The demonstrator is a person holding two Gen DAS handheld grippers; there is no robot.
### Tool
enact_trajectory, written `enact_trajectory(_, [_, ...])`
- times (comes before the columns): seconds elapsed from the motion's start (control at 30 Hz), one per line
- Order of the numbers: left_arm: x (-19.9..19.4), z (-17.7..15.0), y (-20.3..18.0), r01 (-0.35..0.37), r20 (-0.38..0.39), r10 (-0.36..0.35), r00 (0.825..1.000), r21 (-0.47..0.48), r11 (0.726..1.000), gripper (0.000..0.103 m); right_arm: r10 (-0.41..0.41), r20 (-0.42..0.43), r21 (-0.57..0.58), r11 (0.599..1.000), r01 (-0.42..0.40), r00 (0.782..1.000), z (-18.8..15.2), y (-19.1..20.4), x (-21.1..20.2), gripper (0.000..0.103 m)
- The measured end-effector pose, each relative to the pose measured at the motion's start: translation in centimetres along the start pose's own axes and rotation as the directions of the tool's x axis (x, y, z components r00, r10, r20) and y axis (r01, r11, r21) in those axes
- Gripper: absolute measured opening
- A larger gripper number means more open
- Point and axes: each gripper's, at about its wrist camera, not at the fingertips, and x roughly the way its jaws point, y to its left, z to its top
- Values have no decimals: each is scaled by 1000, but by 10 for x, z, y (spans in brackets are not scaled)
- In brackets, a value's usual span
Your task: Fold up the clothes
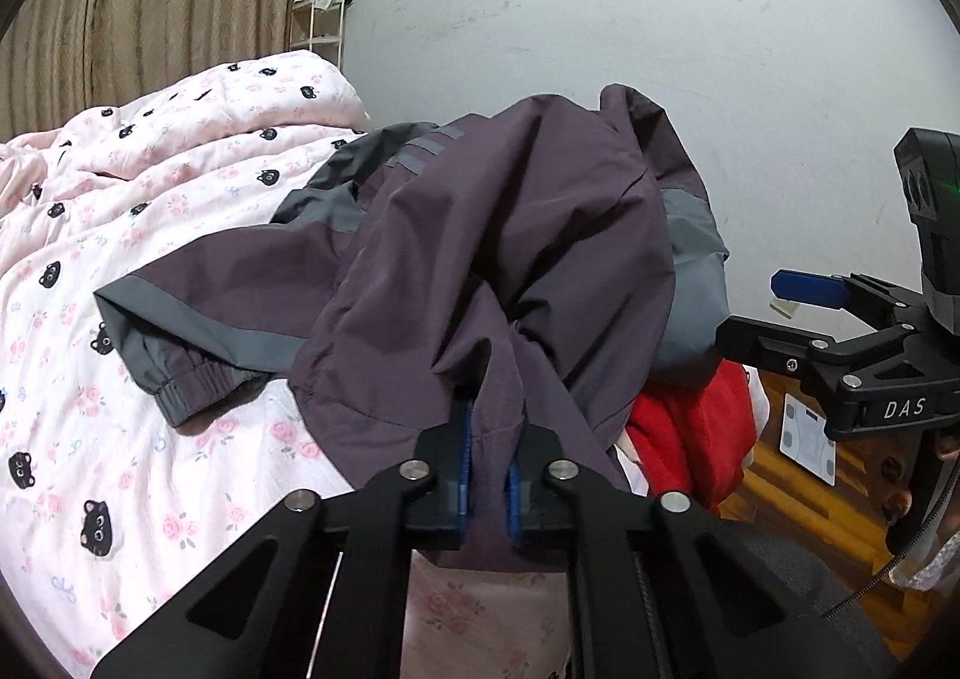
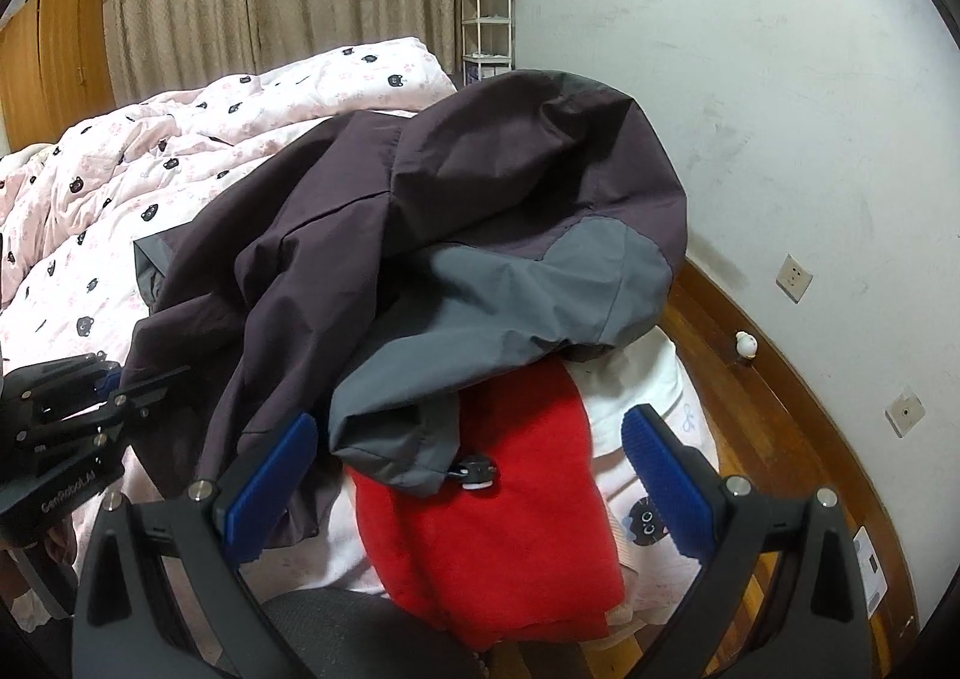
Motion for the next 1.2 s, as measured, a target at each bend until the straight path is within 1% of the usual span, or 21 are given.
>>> enact_trajectory(0.1, [-14,-1,2,-14,20,14,1000,4,1000,4,3,6,-8,1000,-3,1000,0,2,-4,103])
enact_trajectory(0.27, [-48,0,13,-37,80,40,996,-36,999,4,12,18,-19,1000,-12,1000,-1,6,-13,103])
enact_trajectory(0.47, [-94,5,37,-110,146,121,982,-82,991,4,38,33,-39,999,-37,999,-2,16,-25,103])
enact_trajectory(0.67, [-138,2,59,-196,186,214,959,-110,974,4,75,27,-62,995,-73,997,-4,34,-33,103])
enact_trajectory(0.77, [-161,-6,71,-249,192,270,943,-129,960,4,93,30,-62,994,-91,995,-4,42,-38,103])
enact_trajectory(0.9, [-187,-21,86,-315,175,340,924,-158,936,4,56,64,-84,995,-50,996,-4,54,-46,103])
enact_trajectory(0.97, [-199,-30,96,-350,165,378,911,-177,920,4,33,83,-100,995,-25,996,-3,59,-51,103])
enact_trajectory(1.07, [-215,-41,107,-384,158,415,896,-197,902,4,4,122,-130,991,12,993,0,67,-57,103])
enact_trajectory(1.13, [-225,-48,114,-406,153,440,885,-210,890,4,-29,144,-156,986,52,989,1,76,-61,103])
enact_trajectory(1.2, [-235,-54,120,-427,151,463,874,-220,877,4,-38,154,-173,983,65,987,2,83,-63,103])
